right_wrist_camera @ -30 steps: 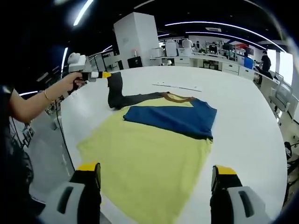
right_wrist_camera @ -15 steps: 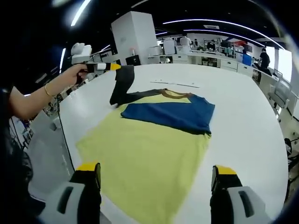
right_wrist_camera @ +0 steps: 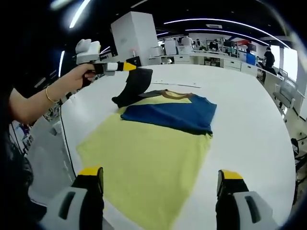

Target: Fold the garment on the visible template until the final outline fits inside the template.

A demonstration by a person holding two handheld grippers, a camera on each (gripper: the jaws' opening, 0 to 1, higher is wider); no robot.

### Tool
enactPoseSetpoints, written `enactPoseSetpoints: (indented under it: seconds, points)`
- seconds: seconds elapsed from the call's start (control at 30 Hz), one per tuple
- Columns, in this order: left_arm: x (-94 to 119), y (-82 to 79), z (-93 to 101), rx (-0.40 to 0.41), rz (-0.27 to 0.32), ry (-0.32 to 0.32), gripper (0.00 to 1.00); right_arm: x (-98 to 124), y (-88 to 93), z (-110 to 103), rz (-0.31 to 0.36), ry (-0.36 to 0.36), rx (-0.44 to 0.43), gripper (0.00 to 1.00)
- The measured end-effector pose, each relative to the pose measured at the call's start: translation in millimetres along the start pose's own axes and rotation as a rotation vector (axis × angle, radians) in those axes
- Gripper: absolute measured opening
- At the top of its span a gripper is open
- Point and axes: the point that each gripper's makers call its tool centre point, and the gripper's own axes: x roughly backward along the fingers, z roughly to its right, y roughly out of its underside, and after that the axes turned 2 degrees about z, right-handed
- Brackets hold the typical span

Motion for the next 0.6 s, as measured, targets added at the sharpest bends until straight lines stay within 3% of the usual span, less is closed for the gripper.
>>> enactPoseSetpoints:
  seconds: [0.1, 0.6]
  points:
    - [-5.8, 9.3, 12.3, 0.053, -0.012, 0.039, 0.0, 0.0, 1.6, 0.8, -0.002, -0.002, -0.008, 0.99]
    - [-13.7, 48.6, 68.5, 0.008, -0.067, 0.172, 0.0, -3.3, 7.8, 0.6, -0.014, -0.003, -0.026, 0.99]
